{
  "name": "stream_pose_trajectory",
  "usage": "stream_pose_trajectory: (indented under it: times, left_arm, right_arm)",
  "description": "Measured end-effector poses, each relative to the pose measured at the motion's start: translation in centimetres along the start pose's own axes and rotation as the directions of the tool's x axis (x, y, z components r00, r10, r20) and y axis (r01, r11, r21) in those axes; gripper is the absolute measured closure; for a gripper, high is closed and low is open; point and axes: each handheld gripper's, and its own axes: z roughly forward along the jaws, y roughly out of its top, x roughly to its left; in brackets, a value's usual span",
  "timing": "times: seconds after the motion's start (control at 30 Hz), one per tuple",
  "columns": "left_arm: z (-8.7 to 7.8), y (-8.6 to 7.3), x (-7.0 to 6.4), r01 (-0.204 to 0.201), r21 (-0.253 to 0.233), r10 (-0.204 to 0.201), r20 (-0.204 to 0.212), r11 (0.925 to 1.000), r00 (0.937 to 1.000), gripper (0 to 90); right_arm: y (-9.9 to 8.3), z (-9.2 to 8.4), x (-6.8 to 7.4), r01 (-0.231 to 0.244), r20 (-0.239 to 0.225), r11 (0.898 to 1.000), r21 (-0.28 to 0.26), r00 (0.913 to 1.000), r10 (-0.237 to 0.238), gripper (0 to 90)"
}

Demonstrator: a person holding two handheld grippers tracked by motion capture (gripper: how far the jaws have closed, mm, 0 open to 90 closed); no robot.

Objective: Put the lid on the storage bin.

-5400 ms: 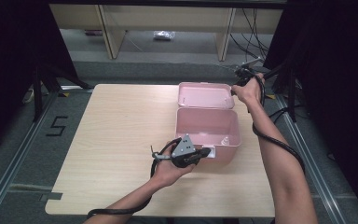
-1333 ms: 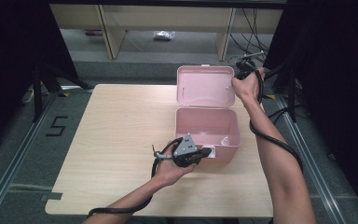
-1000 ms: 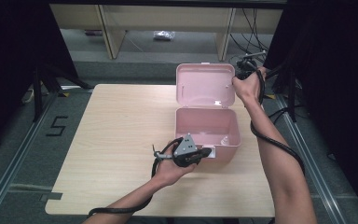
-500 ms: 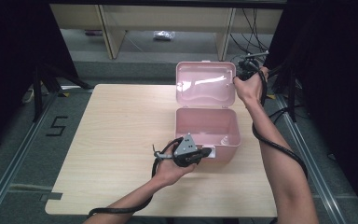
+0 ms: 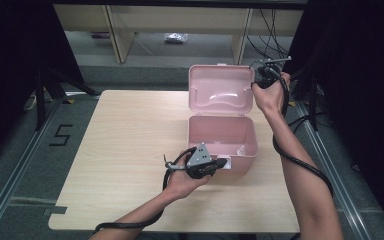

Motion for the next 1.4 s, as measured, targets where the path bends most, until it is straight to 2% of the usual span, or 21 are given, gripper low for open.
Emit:
stream_pose_trajectory:
  times: [0.03,0.07,0.23,0.27,0.3,0.33,0.4,0.43,0.5,0.53,0.77,0.83,0.87,0.97,1.0,1.1,1.17,1.27,1.3,1.33,1.4]
  left_arm:
    - [0.0,0.0,0.0,0.0,0.0,0.0,0.0,1.0,1.0,90.0]
    - [0.0,0.0,0.0,0.0,0.0,0.0,0.001,1.0,1.0,90.0]
    - [0.0,0.0,0.0,0.001,0.0,-0.001,0.0,1.0,1.0,90.0]
    - [0.0,0.0,0.0,0.002,0.0,-0.002,0.0,1.0,1.0,90.0]
    - [0.0,0.0,0.0,0.003,-0.002,-0.003,0.0,1.0,1.0,90.0]
    - [0.0,0.0,0.0,0.003,-0.001,-0.003,0.0,1.0,1.0,90.0]
    - [0.0,0.0,0.0,0.006,-0.003,-0.006,-0.001,1.0,1.0,90.0]
    - [0.1,0.0,0.0,0.006,-0.003,-0.006,0.0,1.0,1.0,90.0]
    - [0.1,0.0,0.0,0.008,-0.004,-0.008,0.0,1.0,1.0,90.0]
    - [0.1,0.0,0.0,0.007,-0.004,-0.007,0.0,1.0,1.0,90.0]
    - [0.1,0.0,0.0,0.006,-0.003,-0.006,0.0,1.0,1.0,90.0]
    - [0.1,0.0,0.0,0.009,-0.004,-0.009,-0.001,1.0,1.0,90.0]
    - [0.1,0.0,0.0,0.009,-0.004,-0.009,0.0,1.0,1.0,90.0]
    - [0.1,0.0,0.0,0.009,-0.004,-0.009,0.001,1.0,1.0,90.0]
    - [0.1,0.0,0.0,0.011,-0.005,-0.011,0.0,0.9999,0.9999,90.0]
    - [0.1,0.0,0.0,0.011,-0.006,-0.011,-0.001,0.9999,0.9999,90.0]
    - [0.1,0.0,0.0,0.011,-0.006,-0.011,0.0,0.9999,0.9999,90.0]
    - [0.1,0.0,0.0,0.011,-0.005,-0.011,0.0,0.9999,0.9999,90.0]
    - [0.1,0.0,0.0,0.011,-0.006,-0.011,0.001,0.9999,0.9999,90.0]
    - [0.1,0.0,0.0,0.011,-0.006,-0.011,0.001,0.9999,0.9999,90.0]
    - [0.1,0.0,0.0,0.012,-0.006,-0.012,0.001,0.9999,0.9999,90.0]
  right_arm:
    - [0.0,-0.2,0.1,-0.017,-0.004,1.0,0.007,0.9998,0.017,89.8]
    - [-0.1,-0.2,-0.1,0.033,0.011,0.999,-0.013,0.9994,-0.033,89.8]
    - [-0.3,-0.7,0.3,-0.005,-0.002,1.0,-0.019,1.0,0.005,89.8]
    - [-0.3,-0.8,0.1,0.027,-0.002,0.999,-0.023,0.9996,-0.027,89.8]
    - [-0.4,-1.0,0.1,0.029,0.006,0.999,-0.024,0.9996,-0.029,89.8]
    - [-0.5,-1.0,0.2,0.012,-0.012,1.0,-0.028,0.9998,-0.013,89.8]
    - [-0.6,-1.2,0.4,-0.008,-0.009,1.0,-0.028,0.9999,0.007,89.8]
    - [-0.6,-1.2,0.1,0.042,-0.002,0.998,-0.042,0.9991,-0.042,89.8]
    - [-0.7,-1.5,0.2,0.033,-0.007,0.999,-0.04,0.9994,-0.033,89.8]
    - [-0.8,-1.6,0.4,0.005,-0.007,0.999,-0.034,1.0,-0.005,89.8]
    - [-1.1,-2.0,0.3,0.046,-0.008,0.997,-0.064,0.9989,-0.046,89.8]
    - [-1.3,-2.2,0.6,0.014,-0.008,0.998,-0.061,0.9999,-0.014,89.7]
    - [-1.3,-2.2,0.3,0.048,-0.005,0.996,-0.072,0.9988,-0.048,89.7]
    - [-1.5,-2.5,0.7,0.014,-0.007,0.998,-0.068,0.9999,-0.014,89.7]
    - [-1.5,-2.5,0.5,0.04,-0.009,0.996,-0.079,0.9991,-0.041,89.7]
    - [-1.6,-2.6,0.4,0.054,-0.006,0.995,-0.085,0.9985,-0.055,89.7]
    - [-1.7,-2.8,0.7,0.028,-0.006,0.996,-0.084,0.9996,-0.028,89.7]
    - [-1.8,-2.9,0.8,0.031,-0.003,0.996,-0.086,0.9995,-0.031,89.7]
    - [-1.9,-3.1,0.6,0.059,-0.004,0.994,-0.094,0.9982,-0.06,89.6]
    - [-2.0,-3.2,0.8,0.038,-0.006,0.995,-0.093,0.9992,-0.039,89.6]
    - [-2.0,-3.2,0.8,0.041,-0.006,0.994,-0.098,0.9991,-0.042,89.6]
